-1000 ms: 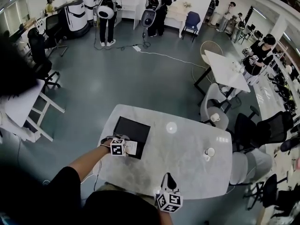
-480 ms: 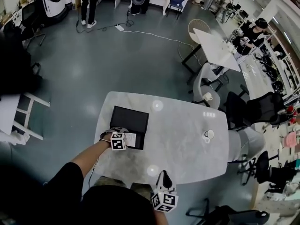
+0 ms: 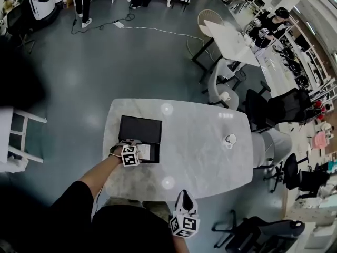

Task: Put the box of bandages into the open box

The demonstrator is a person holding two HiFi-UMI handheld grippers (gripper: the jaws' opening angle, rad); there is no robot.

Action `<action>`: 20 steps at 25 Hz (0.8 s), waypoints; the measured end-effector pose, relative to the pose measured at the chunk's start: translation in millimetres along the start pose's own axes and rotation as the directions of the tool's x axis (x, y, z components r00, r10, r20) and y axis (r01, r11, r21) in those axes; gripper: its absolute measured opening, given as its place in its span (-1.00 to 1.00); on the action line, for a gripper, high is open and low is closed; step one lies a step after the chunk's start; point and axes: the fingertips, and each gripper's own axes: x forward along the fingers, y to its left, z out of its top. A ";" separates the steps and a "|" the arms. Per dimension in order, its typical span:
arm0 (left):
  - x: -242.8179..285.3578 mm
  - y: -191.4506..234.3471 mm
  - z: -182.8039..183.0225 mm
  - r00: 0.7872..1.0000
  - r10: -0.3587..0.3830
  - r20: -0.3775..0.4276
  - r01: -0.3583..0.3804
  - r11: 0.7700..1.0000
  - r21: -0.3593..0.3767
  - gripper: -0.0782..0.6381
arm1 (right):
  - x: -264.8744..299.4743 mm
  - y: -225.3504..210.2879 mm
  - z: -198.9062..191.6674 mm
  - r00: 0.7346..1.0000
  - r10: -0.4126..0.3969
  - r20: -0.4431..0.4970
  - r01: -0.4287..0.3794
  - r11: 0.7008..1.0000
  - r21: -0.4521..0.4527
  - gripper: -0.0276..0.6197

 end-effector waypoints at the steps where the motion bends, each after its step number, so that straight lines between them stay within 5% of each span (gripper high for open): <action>1: 0.7 1.9 1.9 1.000 0.004 0.001 -0.004 1.000 -0.001 0.36 | 0.6 -1.4 0.9 1.000 -0.004 -0.001 0.004 1.000 0.001 -0.88; 13: -4.6 5.5 2.2 0.997 0.055 0.053 -0.051 0.997 -0.064 0.37 | -3.7 7.8 -8.8 1.000 0.018 -0.009 -0.018 1.000 -0.002 -0.88; 17: -29.8 -2.4 9.8 0.989 0.091 0.119 -0.073 0.986 -0.147 0.37 | 1.0 1.3 -12.1 0.999 0.042 -0.009 -0.042 0.999 0.019 -0.88; 20: -62.4 -7.8 23.2 0.959 0.175 0.224 -0.106 0.951 -0.290 0.37 | 2.1 -6.0 -7.5 0.998 0.067 0.003 -0.067 0.998 0.015 -0.88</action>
